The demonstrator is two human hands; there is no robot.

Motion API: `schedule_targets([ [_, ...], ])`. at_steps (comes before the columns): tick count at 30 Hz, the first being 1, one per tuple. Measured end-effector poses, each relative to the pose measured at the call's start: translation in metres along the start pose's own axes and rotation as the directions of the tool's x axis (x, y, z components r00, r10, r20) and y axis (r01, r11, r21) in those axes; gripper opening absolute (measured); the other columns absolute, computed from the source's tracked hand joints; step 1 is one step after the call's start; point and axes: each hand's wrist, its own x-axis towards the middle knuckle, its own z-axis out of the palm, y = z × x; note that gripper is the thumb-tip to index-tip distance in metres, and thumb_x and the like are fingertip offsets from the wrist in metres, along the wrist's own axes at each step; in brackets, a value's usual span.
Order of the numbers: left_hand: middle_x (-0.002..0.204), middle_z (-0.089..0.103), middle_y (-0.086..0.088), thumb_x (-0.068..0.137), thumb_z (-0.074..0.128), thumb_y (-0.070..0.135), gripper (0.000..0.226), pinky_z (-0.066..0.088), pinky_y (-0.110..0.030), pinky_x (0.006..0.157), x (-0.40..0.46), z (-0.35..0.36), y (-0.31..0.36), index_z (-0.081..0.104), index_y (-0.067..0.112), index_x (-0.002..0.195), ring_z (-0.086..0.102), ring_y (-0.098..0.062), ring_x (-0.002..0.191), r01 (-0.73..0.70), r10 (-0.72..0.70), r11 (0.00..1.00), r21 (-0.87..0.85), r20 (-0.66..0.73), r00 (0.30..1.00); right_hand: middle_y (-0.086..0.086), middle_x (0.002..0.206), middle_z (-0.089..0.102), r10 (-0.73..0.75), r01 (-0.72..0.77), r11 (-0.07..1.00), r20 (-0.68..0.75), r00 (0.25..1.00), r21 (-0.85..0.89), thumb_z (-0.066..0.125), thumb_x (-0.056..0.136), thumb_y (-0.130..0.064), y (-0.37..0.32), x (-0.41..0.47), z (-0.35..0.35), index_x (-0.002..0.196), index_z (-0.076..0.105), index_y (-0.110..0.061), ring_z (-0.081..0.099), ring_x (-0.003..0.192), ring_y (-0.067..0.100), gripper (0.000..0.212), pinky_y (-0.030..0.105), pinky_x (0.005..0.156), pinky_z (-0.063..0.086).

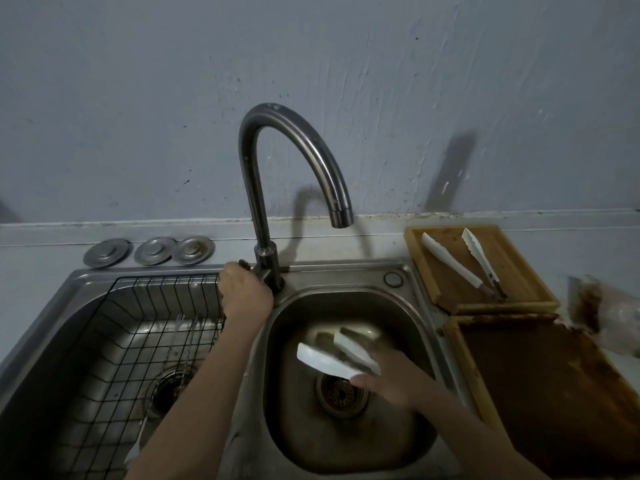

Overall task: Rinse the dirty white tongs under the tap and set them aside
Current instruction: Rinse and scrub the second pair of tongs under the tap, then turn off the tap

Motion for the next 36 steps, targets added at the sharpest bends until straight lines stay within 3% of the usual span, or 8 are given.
schedule_targets([
  [5,0.144,0.022,-0.032,0.075,0.067,0.014,0.085,0.024,-0.054,0.107,-0.058,0.036,0.006,0.017,-0.011,0.139,0.023,-0.046,0.133,-0.003,0.005,1.0,0.023,-0.088,0.996,-0.003,0.103,0.058,-0.097,0.159,0.979,-0.395,0.914,0.128,0.056,0.077,-0.06,0.014,-0.006,-0.049,0.118,0.052,-0.015,0.055,0.085,0.0,0.061,0.008,0.078,0.044],
  [8,0.142,0.028,-0.027,0.075,0.066,0.012,0.068,0.022,-0.051,0.107,-0.079,0.061,0.031,0.036,-0.001,0.134,0.026,-0.042,0.132,-0.258,0.257,0.966,-0.022,-0.063,0.964,0.01,0.135,0.042,0.016,0.09,0.981,-0.533,0.846,0.173,0.058,0.082,-0.049,0.032,-0.003,-0.088,0.135,0.035,-0.017,0.048,0.118,0.022,0.065,0.036,0.094,0.046],
  [12,0.14,0.041,-0.002,0.083,0.053,0.016,0.042,0.025,-0.037,0.105,-0.09,0.092,0.083,0.051,0.021,0.125,0.03,-0.022,0.13,-0.684,0.665,0.728,-0.042,0.285,0.69,0.017,0.142,0.028,0.142,-0.045,0.984,-0.623,0.769,0.17,0.058,0.087,-0.034,0.053,0.006,-0.129,0.141,0.024,-0.016,0.045,0.12,0.03,0.066,0.037,0.092,0.044],
  [15,0.143,0.041,0.0,0.086,0.053,0.018,0.047,0.027,-0.042,0.109,-0.097,0.118,0.118,0.043,0.021,0.132,0.03,-0.023,0.134,-0.853,0.747,0.521,0.028,0.468,0.472,0.02,0.141,0.028,0.233,-0.179,0.972,-0.609,0.758,0.149,0.053,0.09,-0.033,0.068,0.017,-0.143,0.14,0.024,-0.009,0.048,0.117,0.033,0.062,0.039,0.093,0.044],
  [17,0.15,0.032,-0.004,0.087,0.051,0.017,0.054,0.021,-0.049,0.113,-0.1,0.131,0.129,0.034,0.02,0.139,0.023,-0.03,0.139,-0.884,0.716,0.463,0.061,0.563,0.413,0.021,0.141,0.029,0.244,-0.223,0.968,-0.593,0.767,0.111,0.051,0.092,-0.033,0.074,0.023,-0.144,0.14,0.025,-0.007,0.047,0.118,0.033,0.06,0.038,0.094,0.043],
  [24,0.154,0.022,-0.003,0.085,0.057,0.014,0.065,0.02,-0.06,0.109,-0.098,0.164,0.141,0.028,0.018,0.143,0.013,-0.039,0.141,-0.934,0.576,0.31,0.178,0.746,0.333,0.016,0.13,0.047,0.208,-0.239,0.971,-0.6,0.773,0.029,0.057,0.088,-0.033,0.094,0.047,-0.158,0.135,0.035,-0.008,0.052,0.112,0.027,0.058,0.036,0.09,0.047],
  [31,0.152,0.025,-0.002,0.083,0.055,0.01,0.062,0.027,-0.056,0.106,-0.096,0.168,0.147,0.032,0.016,0.14,0.021,-0.035,0.137,-0.915,0.538,0.361,0.177,0.762,0.36,0.014,0.114,0.057,0.216,-0.323,0.946,-0.681,0.7,-0.032,0.055,0.086,-0.042,0.097,0.067,-0.162,0.126,0.041,-0.009,0.059,0.097,0.028,0.054,0.037,0.074,0.05],
  [36,0.155,0.021,-0.001,0.082,0.055,0.006,0.067,0.027,-0.055,0.109,-0.097,0.163,0.146,0.028,0.017,0.143,0.022,-0.032,0.139,-0.907,0.533,0.395,0.147,0.767,0.357,0.013,0.126,0.055,0.214,-0.403,0.903,-0.658,0.722,-0.149,0.053,0.085,-0.049,0.097,0.07,-0.154,0.132,0.035,-0.009,0.051,0.113,0.031,0.065,0.04,0.088,0.046],
])
